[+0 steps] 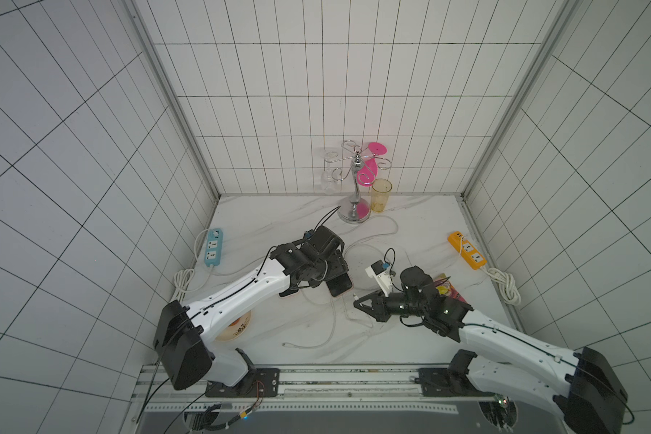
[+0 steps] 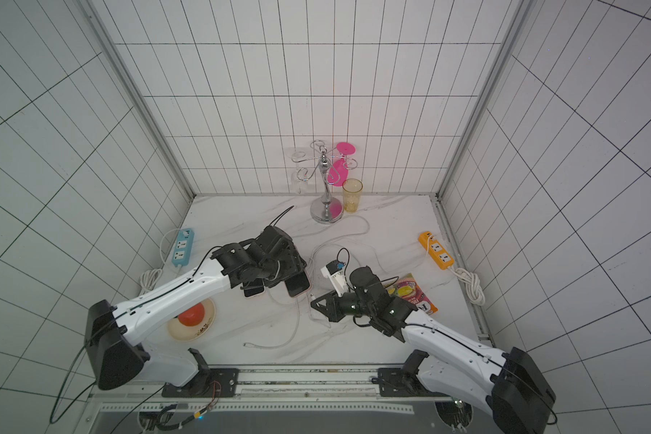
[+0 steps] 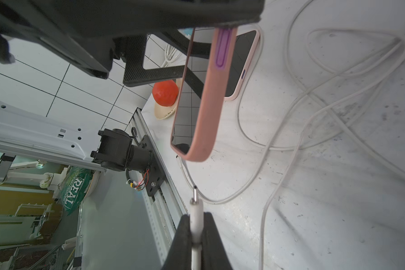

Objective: Plug the charging cable into the phone
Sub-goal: Insert the charging cable into the phone.

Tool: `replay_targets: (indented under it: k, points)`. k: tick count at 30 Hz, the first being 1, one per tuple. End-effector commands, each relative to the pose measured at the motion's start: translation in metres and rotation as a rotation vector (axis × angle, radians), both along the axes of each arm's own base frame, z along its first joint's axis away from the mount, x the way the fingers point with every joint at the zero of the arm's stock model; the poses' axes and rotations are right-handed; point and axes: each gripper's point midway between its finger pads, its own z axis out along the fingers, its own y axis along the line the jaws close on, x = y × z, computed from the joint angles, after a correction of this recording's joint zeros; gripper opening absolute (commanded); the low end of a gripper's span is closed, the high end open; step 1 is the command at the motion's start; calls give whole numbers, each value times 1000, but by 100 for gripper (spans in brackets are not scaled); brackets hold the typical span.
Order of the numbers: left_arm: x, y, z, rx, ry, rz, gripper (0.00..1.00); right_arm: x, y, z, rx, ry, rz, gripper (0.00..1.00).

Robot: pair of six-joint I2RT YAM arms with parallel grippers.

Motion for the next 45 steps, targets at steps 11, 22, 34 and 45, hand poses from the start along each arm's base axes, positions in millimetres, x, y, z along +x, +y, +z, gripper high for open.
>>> replay_targets:
  k: [11, 22, 34, 45]
  points:
    - [10, -17, 24, -76, -61, -2, 0, 4, 24, 18, 40, -7, 12, 0]
    - [8, -19, 23, -78, -59, -4, 0, 8, 23, 14, 28, -2, -19, 0]
    - [-1, -24, 14, -84, -45, -9, 0, 24, 23, 19, 53, 3, -102, 0]
    - [-7, -24, 11, -100, -31, -16, 0, 36, 12, 27, 99, 14, -157, 0]
